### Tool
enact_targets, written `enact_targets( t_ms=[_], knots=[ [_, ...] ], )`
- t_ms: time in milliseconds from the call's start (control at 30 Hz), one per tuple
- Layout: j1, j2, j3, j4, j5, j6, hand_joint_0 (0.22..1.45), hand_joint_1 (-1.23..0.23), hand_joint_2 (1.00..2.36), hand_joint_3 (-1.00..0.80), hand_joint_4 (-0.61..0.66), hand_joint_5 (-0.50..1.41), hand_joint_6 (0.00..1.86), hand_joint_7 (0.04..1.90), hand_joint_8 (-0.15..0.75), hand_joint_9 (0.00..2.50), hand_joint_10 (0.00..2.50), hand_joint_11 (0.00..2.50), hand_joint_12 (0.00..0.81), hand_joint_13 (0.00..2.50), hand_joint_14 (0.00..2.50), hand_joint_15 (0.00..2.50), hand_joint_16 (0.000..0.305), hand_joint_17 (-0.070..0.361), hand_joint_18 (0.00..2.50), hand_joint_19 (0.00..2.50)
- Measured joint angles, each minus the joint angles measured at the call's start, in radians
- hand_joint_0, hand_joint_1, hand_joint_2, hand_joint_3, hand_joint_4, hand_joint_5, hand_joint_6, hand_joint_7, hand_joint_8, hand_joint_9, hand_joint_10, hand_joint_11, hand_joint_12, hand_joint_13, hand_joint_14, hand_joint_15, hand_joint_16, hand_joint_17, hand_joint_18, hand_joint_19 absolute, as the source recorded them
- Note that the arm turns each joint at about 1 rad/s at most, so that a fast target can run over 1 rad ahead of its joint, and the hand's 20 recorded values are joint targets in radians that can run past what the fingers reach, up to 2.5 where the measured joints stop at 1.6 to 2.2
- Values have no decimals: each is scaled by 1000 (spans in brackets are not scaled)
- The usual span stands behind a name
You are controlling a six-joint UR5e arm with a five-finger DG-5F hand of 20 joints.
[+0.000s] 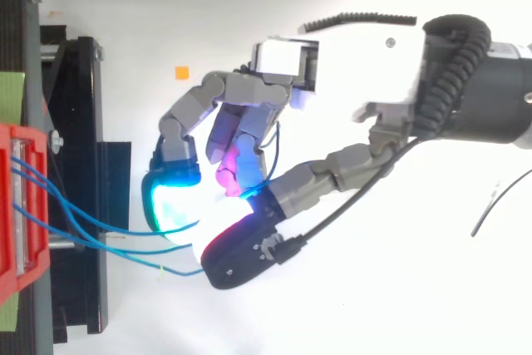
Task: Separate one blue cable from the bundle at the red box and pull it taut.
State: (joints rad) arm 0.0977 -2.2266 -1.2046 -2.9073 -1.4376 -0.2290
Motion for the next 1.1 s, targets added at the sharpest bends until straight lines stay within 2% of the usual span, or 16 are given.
enact_targets(
  t_ms=[133,233,600,700,767,800,967,1100],
  knots=[
    [1,22,0,-70,0,-60,631,-803,1018,-189,-75,-133,897,989,96,1252,494,1472,179,1099,18,1226,0,0,438,861],
    [2,28,-1,-108,-1,-79,631,-803,1018,-187,-74,-132,897,992,102,1254,487,1463,179,1099,19,1223,0,0,439,853],
    [4,37,-2,-146,6,-83,629,-797,1018,-182,-75,-132,897,996,101,1252,465,1481,182,1098,18,1220,0,1,440,853],
    [7,48,-5,-155,28,-83,630,-798,1018,-183,-75,-131,897,997,102,1244,461,1492,185,1094,18,1242,1,1,441,848],
    [10,56,-10,-164,45,-83,629,-798,1018,-180,-74,-131,897,994,109,1246,276,1492,188,1087,19,1219,1,2,441,847],
    [12,58,-13,-166,50,-82,627,-797,1019,-175,-74,-131,897,991,128,1230,1,1478,190,1047,23,1163,1,3,440,826],
    [21,67,-37,-169,79,-59,625,-802,1019,-181,-69,-127,892,989,161,1025,12,979,171,894,23,808,3,6,413,765],
    [27,68,-45,-160,94,-17,625,-807,1017,-185,-71,-125,886,1014,158,889,13,735,150,788,19,665,2,5,372,733]
  ],
)
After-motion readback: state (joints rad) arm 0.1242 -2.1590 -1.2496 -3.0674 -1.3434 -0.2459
